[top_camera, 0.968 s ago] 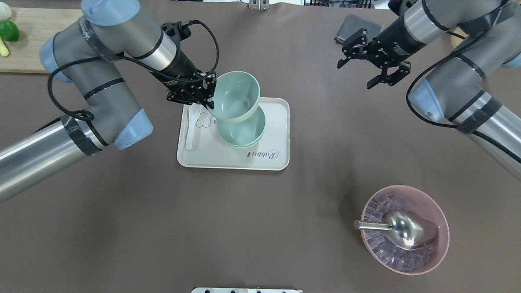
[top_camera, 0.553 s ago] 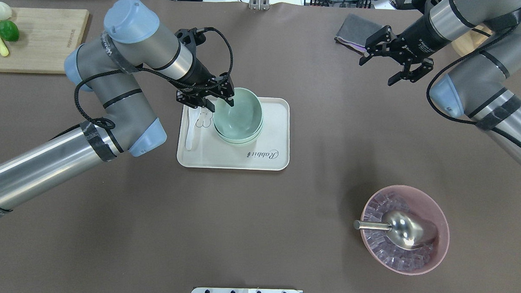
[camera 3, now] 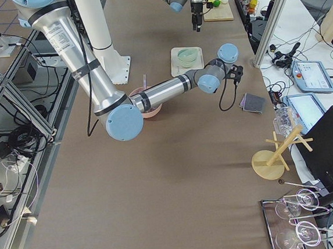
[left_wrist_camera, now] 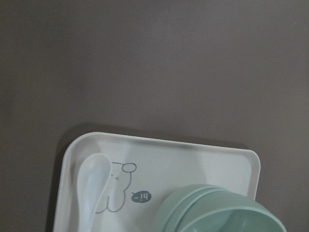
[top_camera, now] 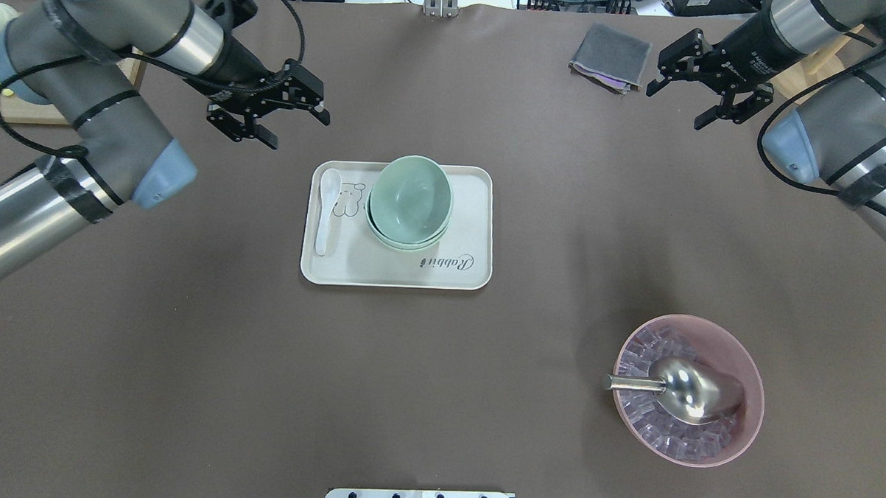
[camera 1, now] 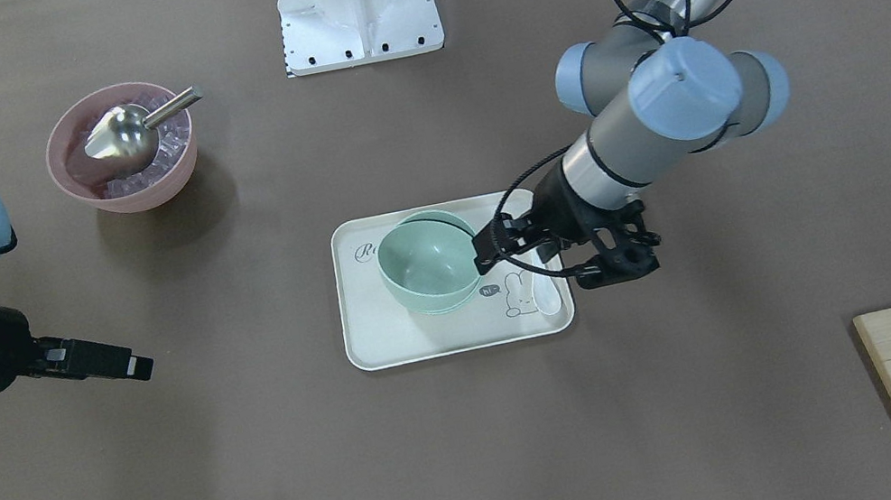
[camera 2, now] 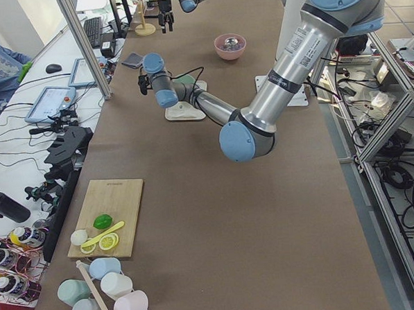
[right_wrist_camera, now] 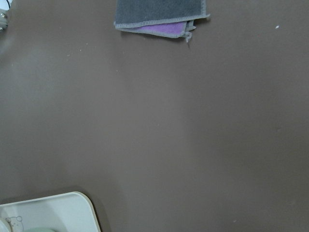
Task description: Stack green bowls together
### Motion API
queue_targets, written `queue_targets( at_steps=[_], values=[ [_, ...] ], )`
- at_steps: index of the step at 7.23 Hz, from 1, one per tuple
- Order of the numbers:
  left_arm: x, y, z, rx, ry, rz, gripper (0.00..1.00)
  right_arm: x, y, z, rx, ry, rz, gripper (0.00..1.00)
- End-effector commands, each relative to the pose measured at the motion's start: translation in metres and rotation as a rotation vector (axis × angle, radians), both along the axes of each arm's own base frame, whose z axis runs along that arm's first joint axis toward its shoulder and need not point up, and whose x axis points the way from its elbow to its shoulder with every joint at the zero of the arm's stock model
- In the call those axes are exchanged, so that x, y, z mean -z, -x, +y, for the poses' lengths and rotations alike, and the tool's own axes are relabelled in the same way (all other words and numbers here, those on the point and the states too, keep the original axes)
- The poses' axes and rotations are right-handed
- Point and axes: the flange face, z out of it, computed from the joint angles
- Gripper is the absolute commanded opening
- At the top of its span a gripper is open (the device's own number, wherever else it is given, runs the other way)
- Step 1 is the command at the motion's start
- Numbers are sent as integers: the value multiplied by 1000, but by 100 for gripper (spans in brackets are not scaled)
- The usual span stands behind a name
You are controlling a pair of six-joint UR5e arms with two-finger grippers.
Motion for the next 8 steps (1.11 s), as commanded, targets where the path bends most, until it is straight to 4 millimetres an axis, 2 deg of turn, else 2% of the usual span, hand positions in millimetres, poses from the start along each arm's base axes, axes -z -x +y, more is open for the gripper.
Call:
queue_targets(
  at_steps=[1,2,3,4,5,6,8],
  values=[
    [-70,98,9,30,-144,-45,98,-59,-56,-1,3,-121,58,100],
    [-131,141,20,24,-235,-111,98,-91,-83,-4,26,-193,102,100],
    [-184,191,29,23,-316,-173,98,-109,-112,-9,57,-295,178,100],
    [-230,230,40,45,-374,-264,98,-139,-147,-8,104,-347,265,100],
    [-276,250,56,66,-395,-392,98,-156,-172,-7,156,-386,307,100],
    [-296,258,59,30,-410,-439,98,-175,-193,0,173,-402,327,100],
    [-320,325,55,-88,-477,-539,98,-199,-212,5,182,-402,337,100]
  ],
)
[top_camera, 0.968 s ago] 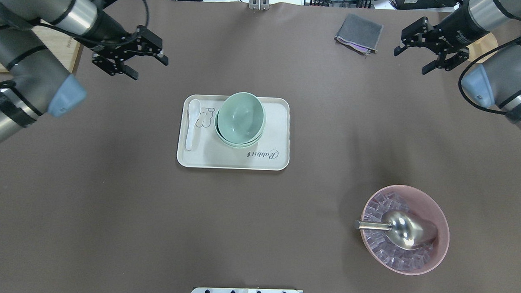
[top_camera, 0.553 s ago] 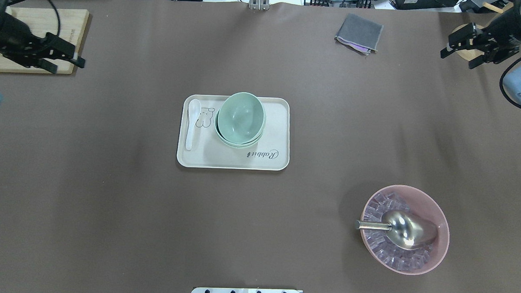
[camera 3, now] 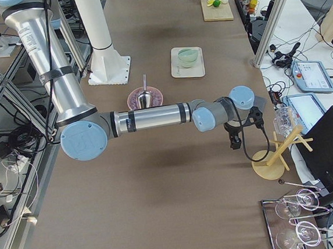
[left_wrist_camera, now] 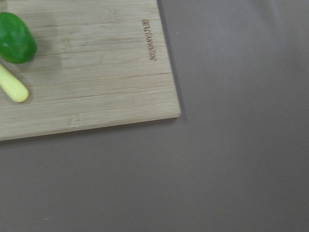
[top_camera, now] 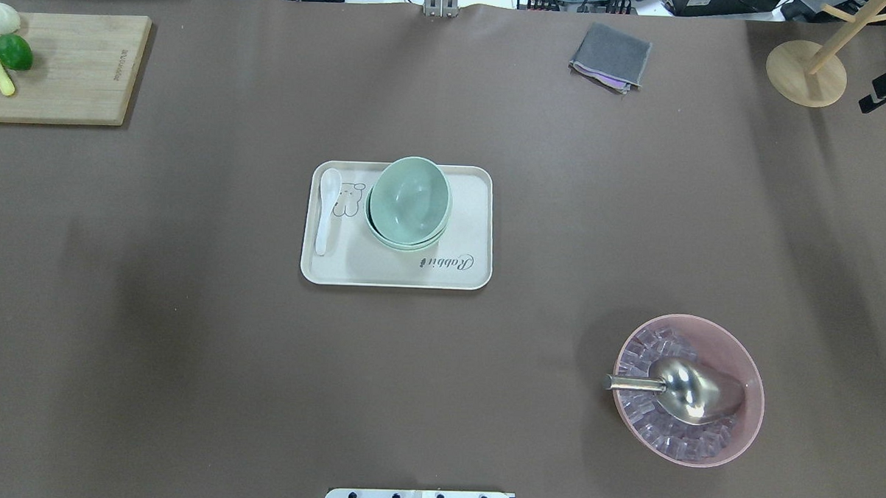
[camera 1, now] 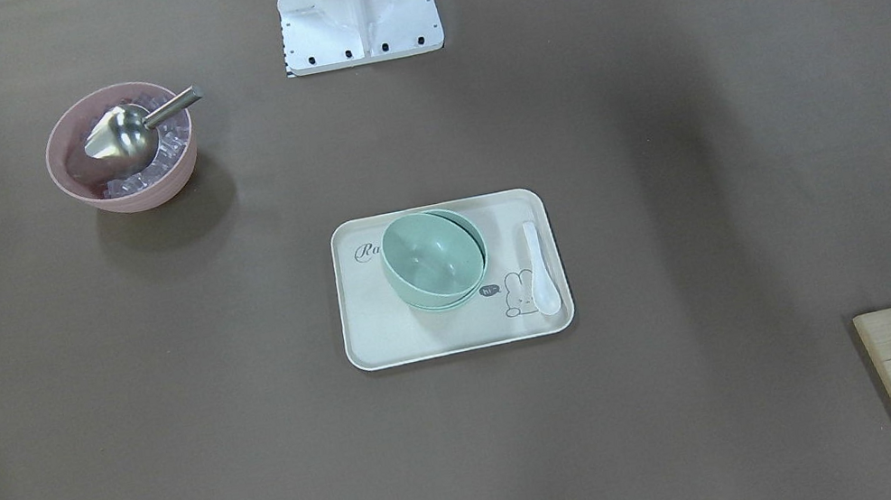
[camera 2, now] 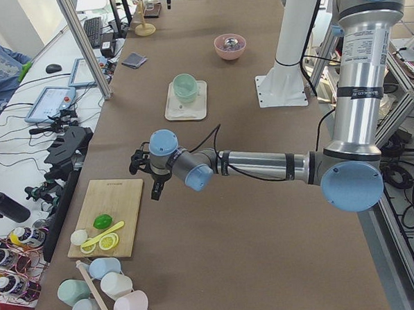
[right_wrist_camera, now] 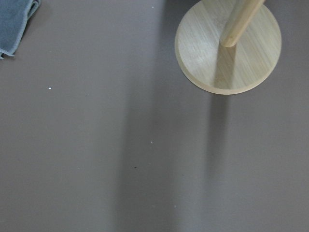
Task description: Stack green bowls together
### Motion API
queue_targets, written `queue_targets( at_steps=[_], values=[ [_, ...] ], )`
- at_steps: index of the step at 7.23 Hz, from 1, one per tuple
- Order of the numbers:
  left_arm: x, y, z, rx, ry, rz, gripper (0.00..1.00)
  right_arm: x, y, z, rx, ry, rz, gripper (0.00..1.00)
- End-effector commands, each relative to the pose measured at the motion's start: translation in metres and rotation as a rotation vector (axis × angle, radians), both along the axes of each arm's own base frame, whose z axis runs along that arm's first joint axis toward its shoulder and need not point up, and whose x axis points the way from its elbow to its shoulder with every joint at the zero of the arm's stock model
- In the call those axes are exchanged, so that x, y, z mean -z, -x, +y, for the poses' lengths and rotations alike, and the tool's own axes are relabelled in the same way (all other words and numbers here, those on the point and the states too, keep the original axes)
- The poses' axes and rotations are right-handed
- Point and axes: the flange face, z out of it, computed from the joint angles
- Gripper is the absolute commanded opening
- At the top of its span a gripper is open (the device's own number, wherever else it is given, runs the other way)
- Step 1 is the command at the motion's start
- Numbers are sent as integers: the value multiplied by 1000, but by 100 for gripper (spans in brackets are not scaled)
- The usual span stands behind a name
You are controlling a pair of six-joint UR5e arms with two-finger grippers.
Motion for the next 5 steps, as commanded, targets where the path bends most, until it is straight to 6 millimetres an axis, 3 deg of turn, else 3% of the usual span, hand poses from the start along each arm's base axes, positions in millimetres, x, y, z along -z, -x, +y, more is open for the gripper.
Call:
queue_targets(
  at_steps=[1,2,4,5],
  values=[
    [-25,64,2,-85,-20,-103,98,-25,-15,4,22,-3,17,100],
    [-30,76,4,-84,-10,-117,98,-38,-18,5,42,-9,28,100],
    [-34,77,8,-91,12,-108,98,-44,-20,4,60,-28,59,100],
    [-22,75,6,-103,93,-66,98,-53,-20,6,68,-19,60,100]
  ],
)
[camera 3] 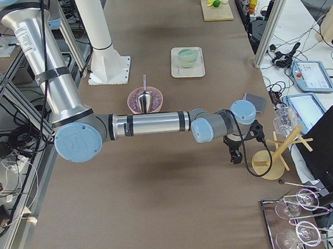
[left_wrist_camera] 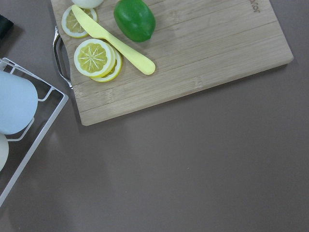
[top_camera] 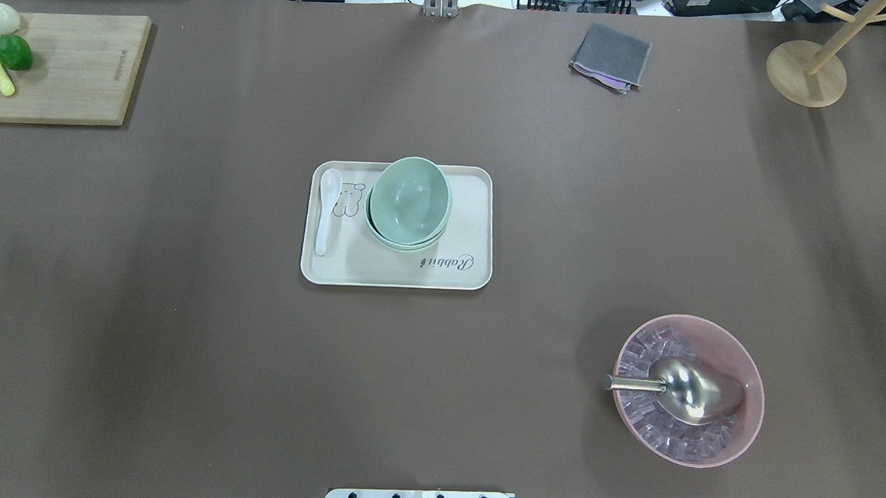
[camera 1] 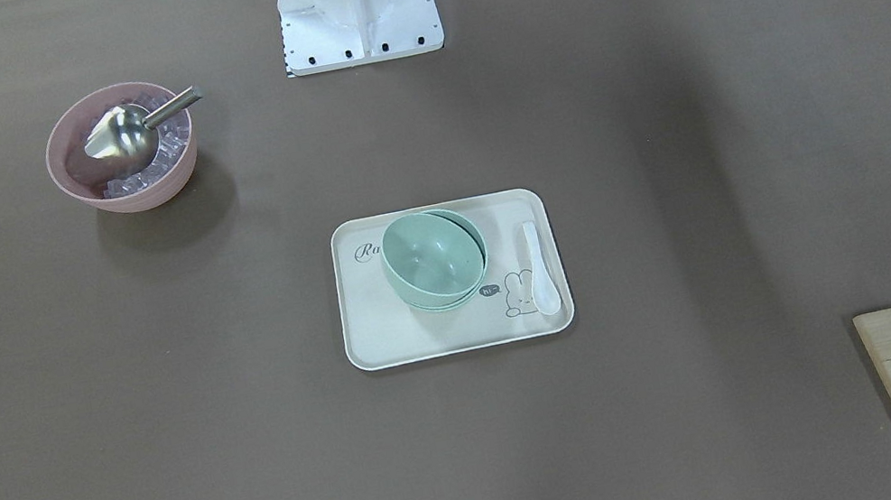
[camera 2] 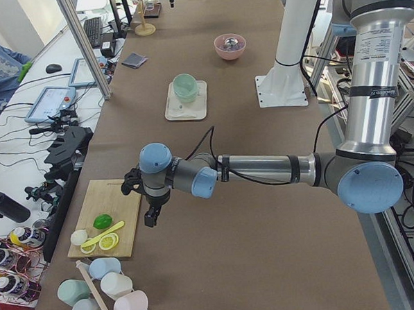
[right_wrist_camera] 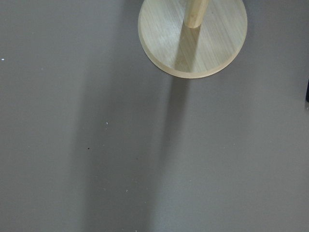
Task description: Stack green bowls together
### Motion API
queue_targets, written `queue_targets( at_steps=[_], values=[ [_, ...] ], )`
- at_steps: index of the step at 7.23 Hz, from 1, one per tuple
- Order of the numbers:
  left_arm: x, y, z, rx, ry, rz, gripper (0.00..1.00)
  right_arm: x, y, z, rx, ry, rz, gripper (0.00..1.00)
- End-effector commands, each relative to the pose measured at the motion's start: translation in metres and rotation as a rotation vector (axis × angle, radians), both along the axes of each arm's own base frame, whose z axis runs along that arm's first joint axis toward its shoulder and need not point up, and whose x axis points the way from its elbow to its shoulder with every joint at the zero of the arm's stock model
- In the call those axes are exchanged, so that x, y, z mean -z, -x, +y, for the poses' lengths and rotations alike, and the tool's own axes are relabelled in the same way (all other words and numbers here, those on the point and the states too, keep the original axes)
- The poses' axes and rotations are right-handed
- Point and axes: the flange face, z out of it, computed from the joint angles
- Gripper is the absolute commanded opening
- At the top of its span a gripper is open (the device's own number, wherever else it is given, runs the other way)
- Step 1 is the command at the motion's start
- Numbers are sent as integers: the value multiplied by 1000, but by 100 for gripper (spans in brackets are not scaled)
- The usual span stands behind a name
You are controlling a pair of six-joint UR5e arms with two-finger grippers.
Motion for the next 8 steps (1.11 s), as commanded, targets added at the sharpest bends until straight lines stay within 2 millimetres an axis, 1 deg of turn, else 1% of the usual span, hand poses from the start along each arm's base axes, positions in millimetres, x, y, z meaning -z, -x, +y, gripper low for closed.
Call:
queue_targets(
  at_steps=[1,2,3,4,5,6,7,8],
  values=[
    [34,5,1,0,153,78,98,-12,-1,4,13,7,2,100],
    [52,9,16,6,184,76,98,-12,-1,4,13,6,5,100],
    [48,10,29,10,203,68,98,-12,-1,4,16,2,7,100],
    [43,10,32,9,211,67,98,-18,-2,12,17,-4,9,100],
    [41,11,33,8,208,70,98,-18,-2,14,17,-2,5,100],
    [30,11,44,12,235,79,98,-40,-6,31,16,18,33,100],
    [35,11,44,13,228,82,98,-44,-7,36,17,-15,38,100],
    [30,11,45,12,237,79,98,-51,-8,43,18,-10,37,100]
  ],
)
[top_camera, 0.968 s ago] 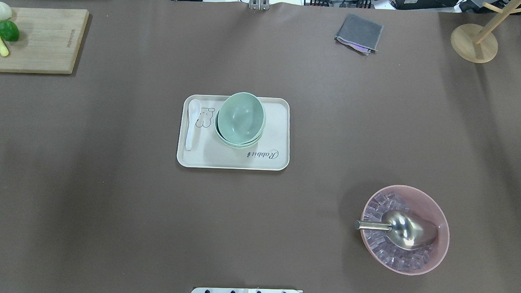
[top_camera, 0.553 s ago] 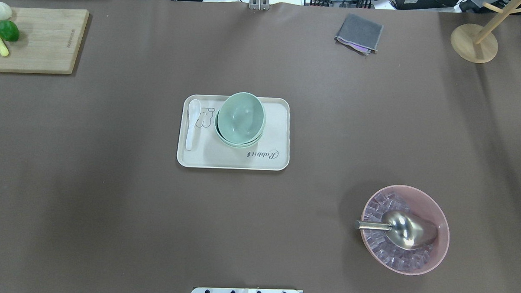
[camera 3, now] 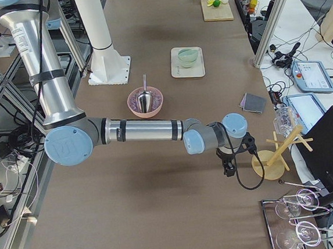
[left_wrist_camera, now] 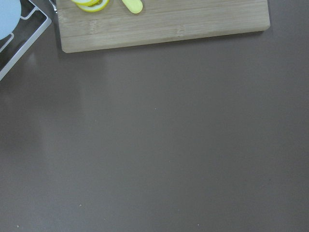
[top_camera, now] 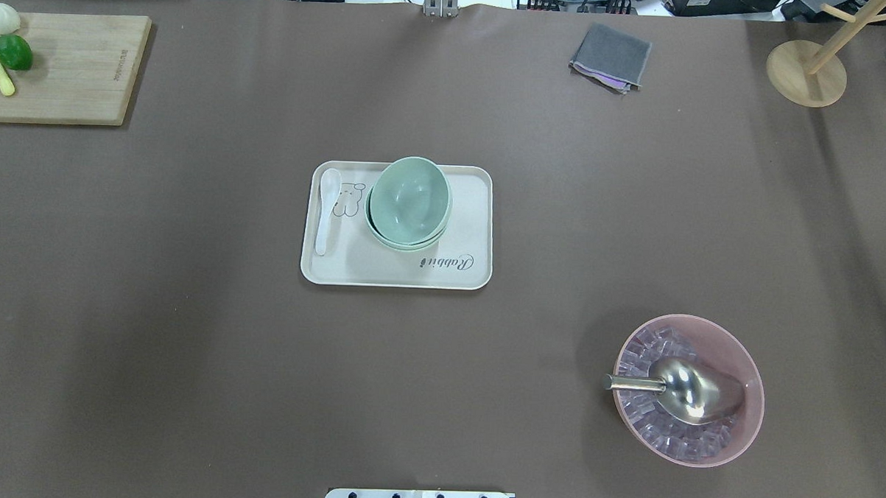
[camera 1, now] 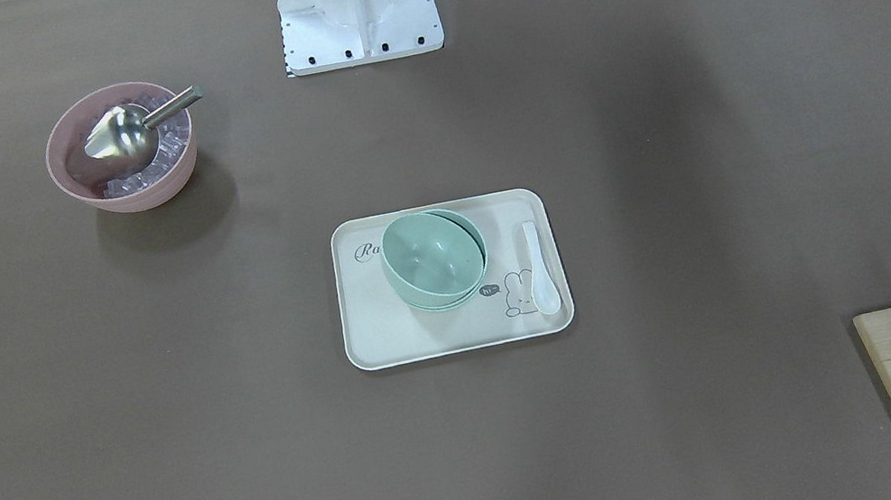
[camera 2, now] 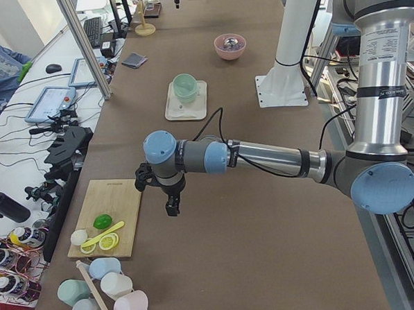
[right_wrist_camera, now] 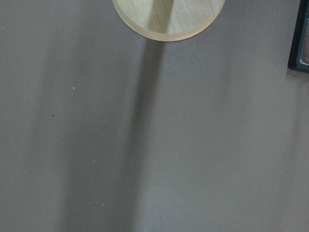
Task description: Stack green bowls together
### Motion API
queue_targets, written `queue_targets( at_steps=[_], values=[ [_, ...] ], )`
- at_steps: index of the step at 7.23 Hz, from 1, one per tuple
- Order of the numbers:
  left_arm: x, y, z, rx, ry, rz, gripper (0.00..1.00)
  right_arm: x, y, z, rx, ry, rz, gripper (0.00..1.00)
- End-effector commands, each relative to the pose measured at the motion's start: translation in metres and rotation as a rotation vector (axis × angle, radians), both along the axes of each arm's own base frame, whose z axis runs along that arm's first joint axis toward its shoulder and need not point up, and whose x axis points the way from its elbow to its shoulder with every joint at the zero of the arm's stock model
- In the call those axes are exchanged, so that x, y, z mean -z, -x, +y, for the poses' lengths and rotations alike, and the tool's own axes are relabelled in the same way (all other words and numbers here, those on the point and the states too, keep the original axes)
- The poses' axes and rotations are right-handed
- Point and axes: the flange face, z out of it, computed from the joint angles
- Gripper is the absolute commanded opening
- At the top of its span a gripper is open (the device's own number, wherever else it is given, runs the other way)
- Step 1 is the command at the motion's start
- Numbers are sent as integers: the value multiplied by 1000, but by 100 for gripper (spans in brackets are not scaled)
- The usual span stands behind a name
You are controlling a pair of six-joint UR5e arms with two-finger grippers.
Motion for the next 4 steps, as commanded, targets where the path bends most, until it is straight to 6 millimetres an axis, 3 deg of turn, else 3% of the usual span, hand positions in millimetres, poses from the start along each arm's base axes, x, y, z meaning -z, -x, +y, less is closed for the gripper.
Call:
queue_targets(
  at_steps=[1,4],
  values=[
    [-8,0,3,0,19,-2,98,-6,-1,11,3,-8,-11,100],
    [-3,1,3,0,6,-1,98,-16,2,28,16,26,-75,100]
  ],
)
